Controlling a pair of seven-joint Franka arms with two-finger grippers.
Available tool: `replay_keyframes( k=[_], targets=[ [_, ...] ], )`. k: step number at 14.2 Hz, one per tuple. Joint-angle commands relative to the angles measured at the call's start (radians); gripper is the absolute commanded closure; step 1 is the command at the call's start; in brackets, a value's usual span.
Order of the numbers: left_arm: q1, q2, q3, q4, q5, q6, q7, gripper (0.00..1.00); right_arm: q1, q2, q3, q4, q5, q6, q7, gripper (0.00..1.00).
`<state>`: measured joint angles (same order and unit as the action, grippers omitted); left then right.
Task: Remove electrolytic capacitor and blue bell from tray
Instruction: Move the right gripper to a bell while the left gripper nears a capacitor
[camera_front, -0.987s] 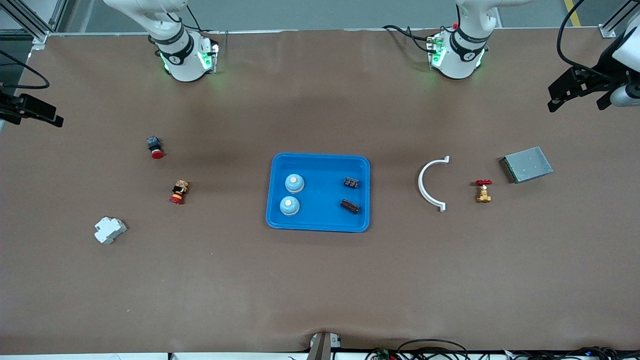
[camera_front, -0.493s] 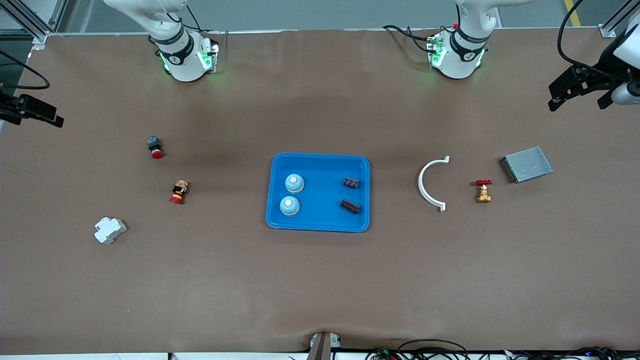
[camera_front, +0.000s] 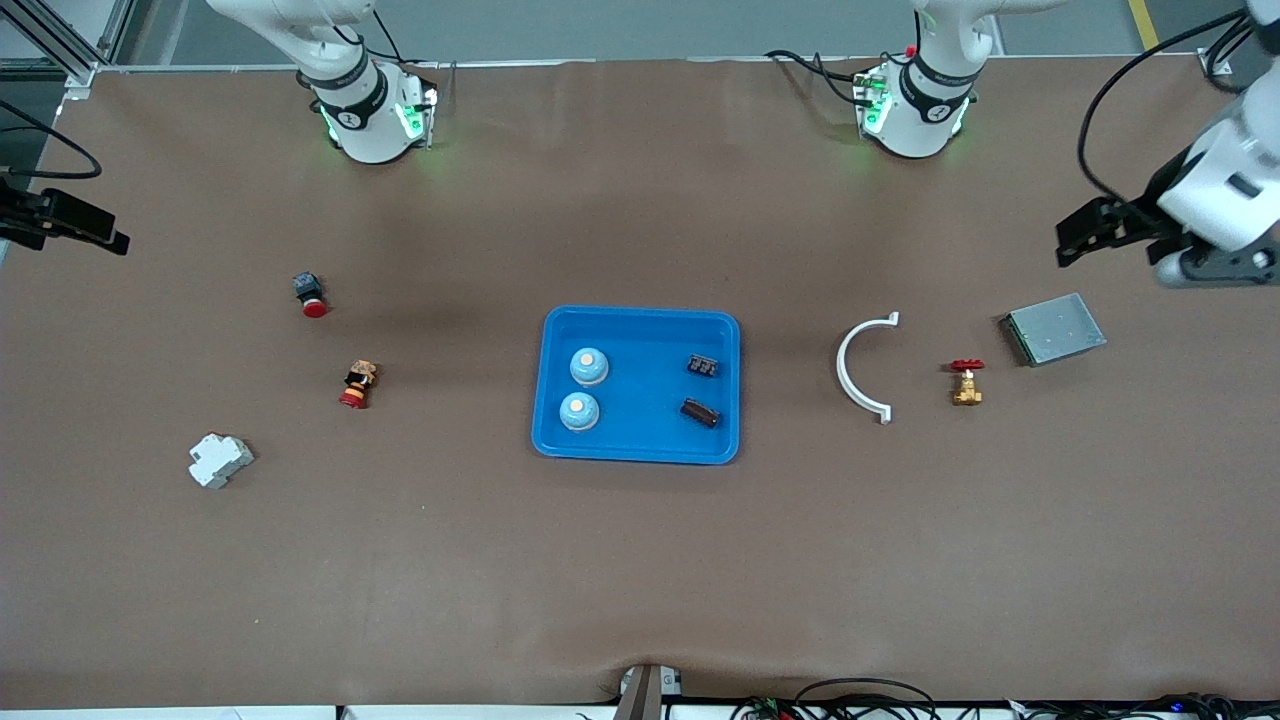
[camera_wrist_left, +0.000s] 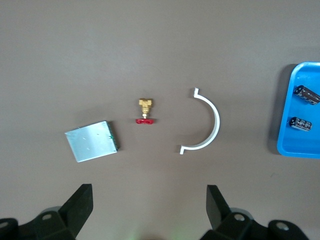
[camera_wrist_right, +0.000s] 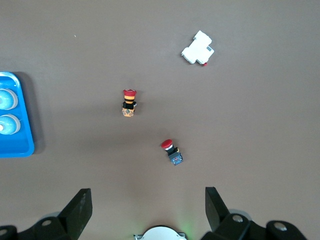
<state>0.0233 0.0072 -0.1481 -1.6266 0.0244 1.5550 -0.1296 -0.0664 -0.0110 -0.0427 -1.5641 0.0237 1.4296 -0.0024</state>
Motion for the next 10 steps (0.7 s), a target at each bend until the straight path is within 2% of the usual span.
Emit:
replay_keyframes(
  k=[1,3,6,8,10],
  targets=[
    [-0.006,0.042,-0.025,0.005,-0.011,0.004,-0.038,0.0,0.071,-0.001,0.006,0.006,0.013,-0.02,0.151,0.0],
    [-0.01,0.057,-0.048,-0.013,-0.011,0.007,-0.089,0.0,0.121,-0.001,0.006,0.006,0.015,-0.02,0.231,0.0],
    [-0.014,0.102,-0.112,-0.022,-0.009,0.028,-0.272,0.0,0.195,0.0,0.006,-0.019,0.054,-0.009,0.353,0.0],
    [-0.017,0.112,-0.148,-0.065,-0.009,0.091,-0.382,0.0,0.275,0.006,0.006,-0.025,0.058,0.012,0.476,0.0],
    [-0.031,0.126,-0.168,-0.104,-0.011,0.158,-0.451,0.0,0.321,0.013,0.006,-0.05,0.068,0.066,0.493,0.0]
  ],
)
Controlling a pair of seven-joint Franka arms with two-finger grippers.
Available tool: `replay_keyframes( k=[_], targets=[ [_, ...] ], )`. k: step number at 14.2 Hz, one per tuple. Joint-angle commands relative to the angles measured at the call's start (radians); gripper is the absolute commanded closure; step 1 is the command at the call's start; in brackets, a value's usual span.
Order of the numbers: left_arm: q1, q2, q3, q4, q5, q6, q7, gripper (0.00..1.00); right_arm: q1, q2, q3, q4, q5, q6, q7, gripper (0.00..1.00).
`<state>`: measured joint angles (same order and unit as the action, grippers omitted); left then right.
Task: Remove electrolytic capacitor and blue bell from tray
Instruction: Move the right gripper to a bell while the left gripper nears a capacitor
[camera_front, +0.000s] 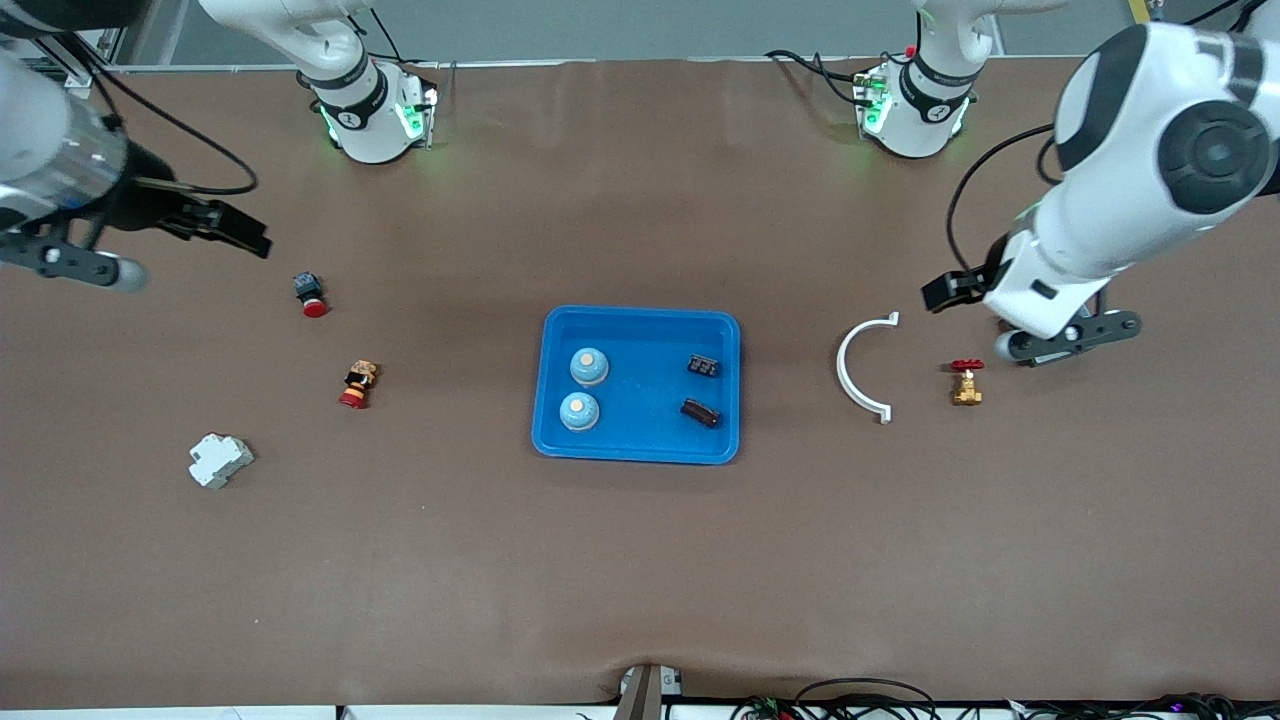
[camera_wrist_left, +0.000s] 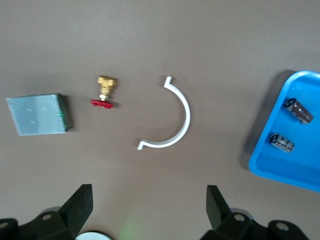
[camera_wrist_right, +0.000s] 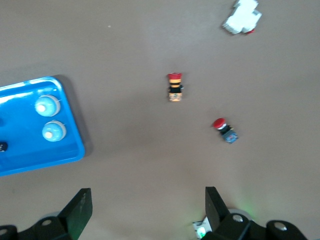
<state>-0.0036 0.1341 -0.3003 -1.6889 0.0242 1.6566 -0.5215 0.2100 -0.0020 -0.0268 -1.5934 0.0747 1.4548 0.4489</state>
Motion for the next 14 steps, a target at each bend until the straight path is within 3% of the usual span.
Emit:
replay_keyframes(
  k=[1,6,11,14],
  targets=[
    [-0.019,0.01,-0.017,-0.049,-0.009,0.084,-0.086,0.0,0.07,0.011,-0.01,-0.042,0.033,0.076,0.044,0.0],
    [-0.102,0.076,-0.017,-0.051,-0.001,0.14,-0.221,0.0,0.213,0.1,-0.01,-0.071,0.045,0.219,0.212,0.0],
    [-0.182,0.14,-0.016,-0.051,0.008,0.212,-0.383,0.0,0.279,0.186,-0.01,-0.085,0.053,0.327,0.292,0.0],
    [-0.216,0.185,-0.016,-0.048,0.022,0.247,-0.471,0.0,0.327,0.194,-0.01,-0.183,0.07,0.491,0.335,0.0]
  ],
)
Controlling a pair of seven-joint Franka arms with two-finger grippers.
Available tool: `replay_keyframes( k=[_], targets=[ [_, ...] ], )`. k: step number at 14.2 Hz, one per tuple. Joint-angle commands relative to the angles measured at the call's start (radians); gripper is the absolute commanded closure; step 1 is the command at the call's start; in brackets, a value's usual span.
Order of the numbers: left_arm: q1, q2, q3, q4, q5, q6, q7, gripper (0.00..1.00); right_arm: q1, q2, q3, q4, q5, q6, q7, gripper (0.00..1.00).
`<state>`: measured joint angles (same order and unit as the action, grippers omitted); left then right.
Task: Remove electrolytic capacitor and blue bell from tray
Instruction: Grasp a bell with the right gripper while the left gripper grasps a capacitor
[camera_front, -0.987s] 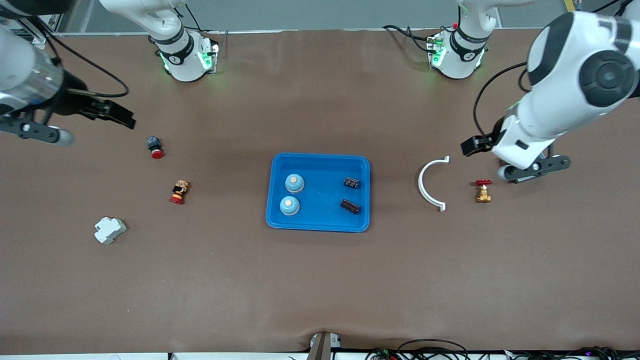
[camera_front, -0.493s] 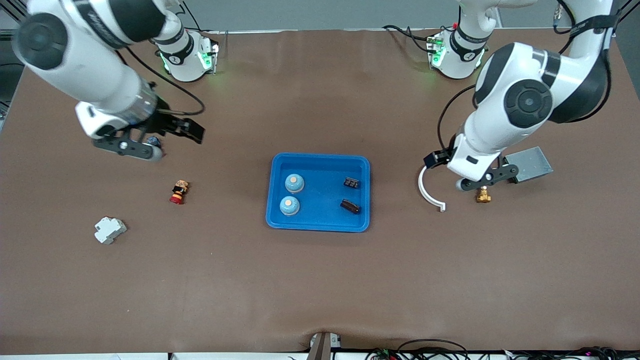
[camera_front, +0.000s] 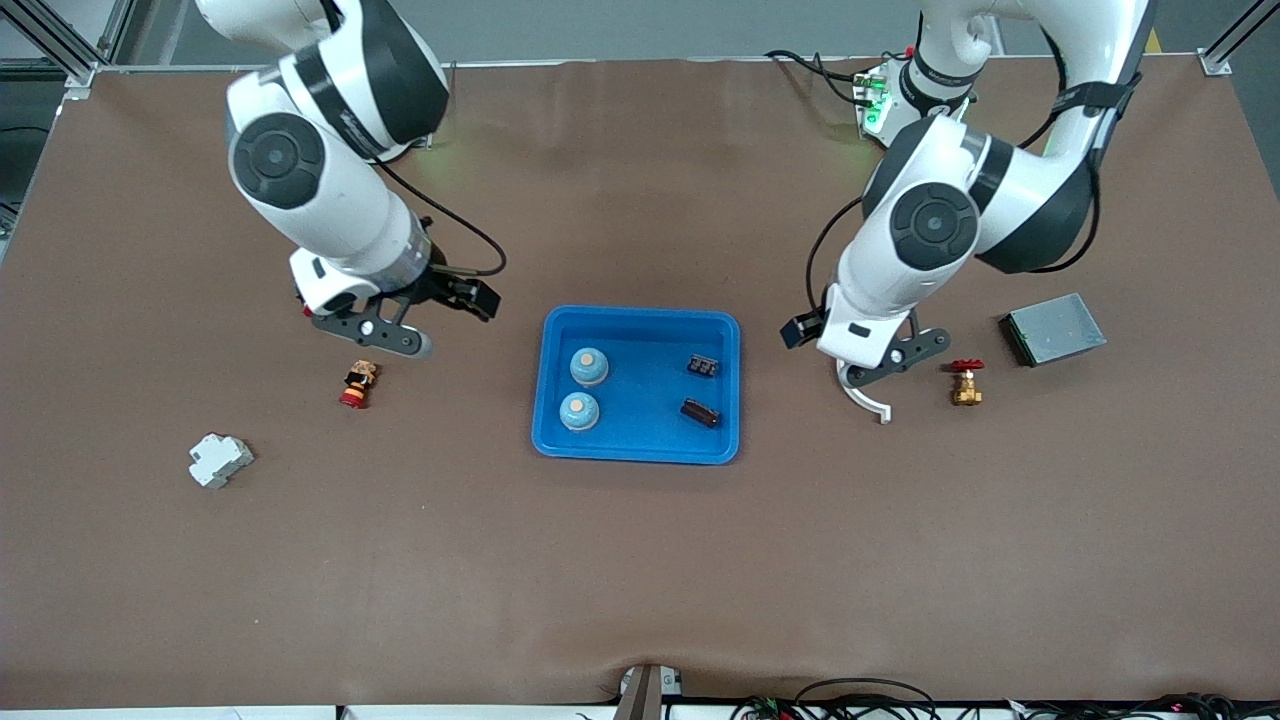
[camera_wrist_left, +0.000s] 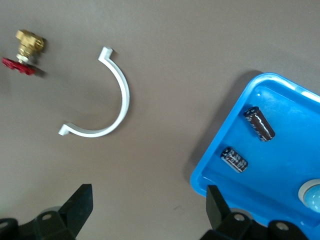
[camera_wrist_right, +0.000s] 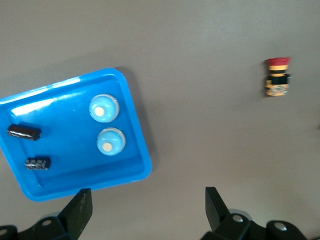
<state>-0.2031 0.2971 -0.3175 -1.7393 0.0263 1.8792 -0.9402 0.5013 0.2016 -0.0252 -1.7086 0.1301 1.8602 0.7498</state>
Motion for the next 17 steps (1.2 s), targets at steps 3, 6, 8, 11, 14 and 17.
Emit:
replay_keyframes(
  k=[3,6,8,11,14,17],
  targets=[
    [-0.032,0.048,0.0,0.004,0.02,0.055,-0.107,0.0,0.08,0.024,-0.012,-0.132,0.014,0.214,0.043,0.0],
    [-0.051,0.074,0.001,0.007,0.02,0.101,-0.17,0.0,0.117,0.071,-0.012,-0.123,0.013,0.247,0.043,0.0],
    [-0.059,0.092,0.001,0.009,0.023,0.129,-0.218,0.0,0.135,0.113,-0.012,-0.123,0.013,0.299,0.045,0.0],
    [-0.09,0.143,0.001,0.038,0.075,0.147,-0.316,0.0,0.163,0.171,-0.012,-0.121,0.014,0.342,0.045,0.0],
    [-0.127,0.223,0.001,0.116,0.121,0.147,-0.431,0.0,0.184,0.226,-0.012,-0.115,0.014,0.405,0.045,0.0],
    [-0.148,0.278,0.001,0.138,0.139,0.171,-0.506,0.0,0.195,0.275,-0.012,-0.114,0.014,0.487,0.045,0.0]
  ],
)
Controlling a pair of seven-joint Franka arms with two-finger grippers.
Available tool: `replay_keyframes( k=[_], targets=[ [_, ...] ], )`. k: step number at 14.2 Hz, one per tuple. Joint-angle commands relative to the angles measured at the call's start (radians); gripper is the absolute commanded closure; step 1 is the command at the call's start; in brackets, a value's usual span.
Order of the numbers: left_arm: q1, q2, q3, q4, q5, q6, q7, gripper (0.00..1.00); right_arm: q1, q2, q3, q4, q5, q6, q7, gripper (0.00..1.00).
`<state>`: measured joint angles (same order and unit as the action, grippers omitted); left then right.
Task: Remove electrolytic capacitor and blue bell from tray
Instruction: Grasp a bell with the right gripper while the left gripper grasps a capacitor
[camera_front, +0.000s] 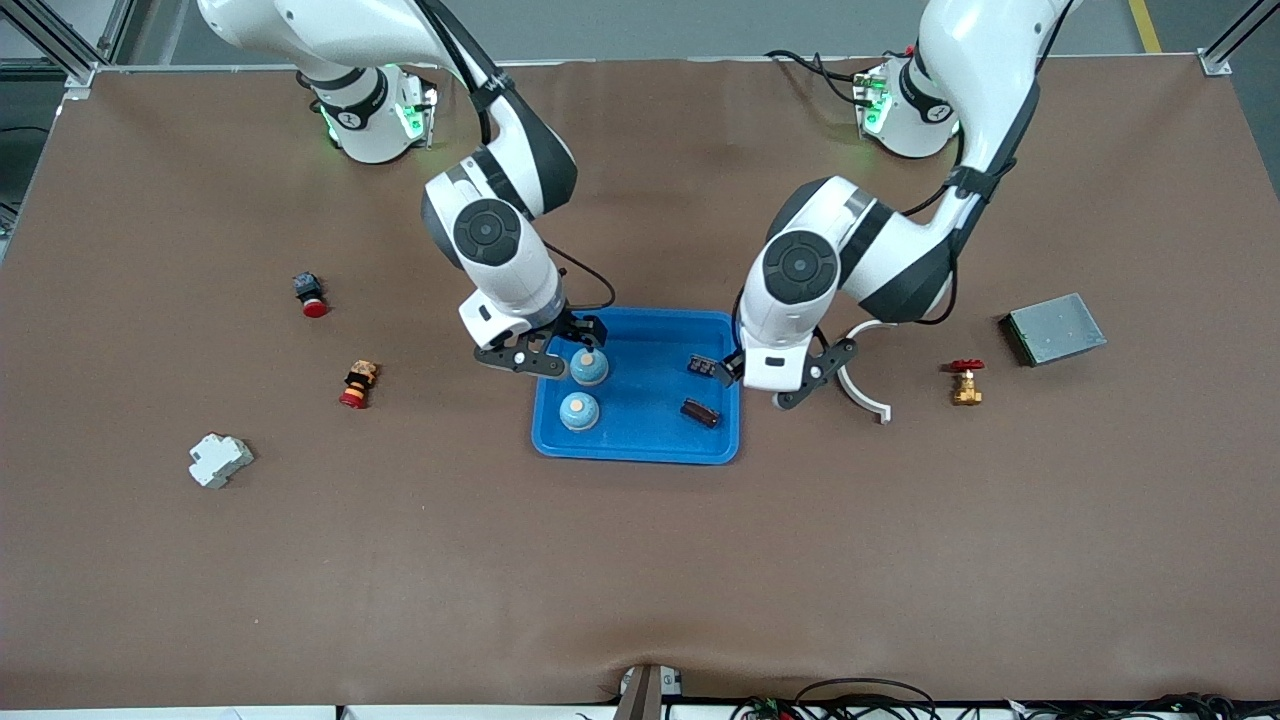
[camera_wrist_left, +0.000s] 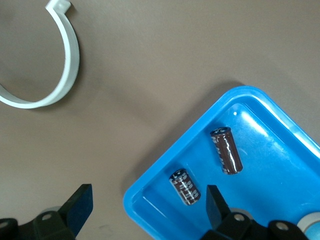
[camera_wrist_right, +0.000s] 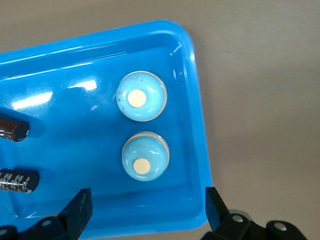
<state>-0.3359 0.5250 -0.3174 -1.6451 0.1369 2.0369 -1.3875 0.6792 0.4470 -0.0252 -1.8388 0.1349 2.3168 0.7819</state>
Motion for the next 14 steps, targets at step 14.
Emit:
replay_keyframes(
  k=[14],
  targets=[
    [-0.118,0.202,0.014,0.03,0.036,0.158,-0.484,0.37,0.031,0.2,-0.012,0.084,0.005,0.105,0.002,0.0]
  ],
)
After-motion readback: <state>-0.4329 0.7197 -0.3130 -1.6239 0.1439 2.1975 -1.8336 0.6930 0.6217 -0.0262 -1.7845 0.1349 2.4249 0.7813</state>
